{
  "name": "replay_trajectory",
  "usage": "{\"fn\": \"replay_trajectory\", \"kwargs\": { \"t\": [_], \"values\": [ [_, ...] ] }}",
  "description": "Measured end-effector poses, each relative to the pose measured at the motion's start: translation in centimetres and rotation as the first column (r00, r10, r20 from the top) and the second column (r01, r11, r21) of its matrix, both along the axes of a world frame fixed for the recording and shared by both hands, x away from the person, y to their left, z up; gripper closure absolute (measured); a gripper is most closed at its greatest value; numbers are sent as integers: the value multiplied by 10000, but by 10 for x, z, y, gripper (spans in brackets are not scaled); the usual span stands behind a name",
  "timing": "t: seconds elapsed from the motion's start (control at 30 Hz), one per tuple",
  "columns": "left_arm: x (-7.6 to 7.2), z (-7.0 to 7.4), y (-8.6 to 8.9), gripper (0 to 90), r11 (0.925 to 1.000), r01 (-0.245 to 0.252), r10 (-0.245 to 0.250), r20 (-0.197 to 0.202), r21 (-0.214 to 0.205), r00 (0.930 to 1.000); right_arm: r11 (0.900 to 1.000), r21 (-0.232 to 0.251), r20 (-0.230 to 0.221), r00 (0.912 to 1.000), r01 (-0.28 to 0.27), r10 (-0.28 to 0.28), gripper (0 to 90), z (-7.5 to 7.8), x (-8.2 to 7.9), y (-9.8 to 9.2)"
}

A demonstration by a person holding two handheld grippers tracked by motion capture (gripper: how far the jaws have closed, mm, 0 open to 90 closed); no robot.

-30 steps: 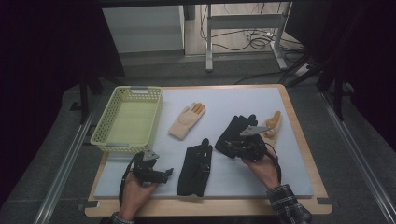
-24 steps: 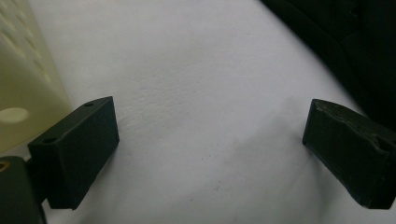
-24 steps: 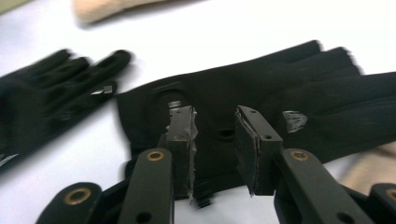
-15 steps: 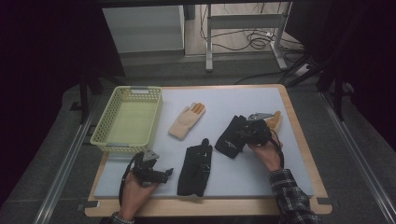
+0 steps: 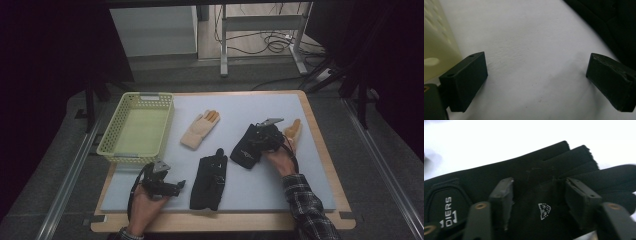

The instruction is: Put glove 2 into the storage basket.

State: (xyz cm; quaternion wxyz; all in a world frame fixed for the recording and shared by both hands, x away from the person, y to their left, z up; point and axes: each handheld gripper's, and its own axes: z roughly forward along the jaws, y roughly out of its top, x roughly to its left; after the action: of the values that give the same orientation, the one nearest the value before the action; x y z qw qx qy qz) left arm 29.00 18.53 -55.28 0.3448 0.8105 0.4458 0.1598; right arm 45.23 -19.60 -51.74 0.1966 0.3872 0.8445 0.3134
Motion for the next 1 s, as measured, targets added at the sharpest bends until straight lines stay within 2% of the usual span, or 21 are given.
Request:
{"fn": "replay_trajectory", "kwargs": {
  "t": [0.03, 0.07, 0.1, 0.13, 0.17, 0.2, 0.23, 0.27, 0.3, 0.37, 0.5, 0.67, 0.83, 1.0],
  "values": [
    [0, 0, 0, 41, 10000, 0, 0, 2, 3, 10000, 9999, 127, -167, 9999, -36, 39, 472, 0, 1, 0],
    [0, 0, 0, 41, 10000, 0, 0, 2, 3, 10000, 9999, 127, -167, 9999, -36, 39, 472, 0, 1, 0],
    [0, 0, 0, 41, 10000, 2, -2, 0, 6, 10000, 9995, 312, -368, 9993, -60, 72, 529, 0, 1, -1],
    [0, 0, 0, 41, 10000, 1, -1, 2, 6, 10000, 9973, 731, -726, 9974, 67, -14, 561, -1, 2, -2],
    [0, 0, 0, 41, 10000, 2, -2, 2, 7, 10000, 9960, 888, -867, 9962, 46, 31, 636, -1, 1, -4],
    [0, 0, 0, 41, 10000, 2, -2, 2, 7, 10000, 9960, 888, -867, 9962, 46, 31, 636, -1, 1, -4],
    [0, 0, 0, 41, 10000, 1, -1, 2, 7, 10000, 9963, 863, -934, 9956, 13, 68, 715, 0, 1, -4],
    [0, 0, 0, 41, 10000, 1, -1, 2, 7, 10000, 9963, 863, -934, 9956, 13, 68, 715, 0, 1, -4],
    [0, 0, 0, 41, 10000, 2, -2, 1, 7, 10000, 9974, 714, -826, 9966, -7, 66, 797, 1, -1, -2],
    [0, 0, 0, 41, 10000, 0, 0, -1, 8, 10000, 9983, 588, -702, 9975, -30, 71, 855, 2, -2, -1],
    [0, 0, 0, 41, 10000, 0, 0, -3, 8, 10000, 9980, 625, -672, 9977, -36, 78, 879, 3, -3, -2],
    [0, 0, 0, 41, 10000, 2, -2, -6, 6, 10000, 9953, 965, -667, 9977, -65, 130, 884, 8, -8, -6],
    [0, 0, 0, 41, 10000, -1, 1, -4, 9, 10000, 9899, 1402, -557, 9980, -208, 289, 884, 21, -17, -12],
    [0, 0, 0, 41, 10000, -2, 2, -5, 7, 10000, 9795, 1954, -305, 9979, -496, 567, 884, 43, -31, -16]
  ]
}}
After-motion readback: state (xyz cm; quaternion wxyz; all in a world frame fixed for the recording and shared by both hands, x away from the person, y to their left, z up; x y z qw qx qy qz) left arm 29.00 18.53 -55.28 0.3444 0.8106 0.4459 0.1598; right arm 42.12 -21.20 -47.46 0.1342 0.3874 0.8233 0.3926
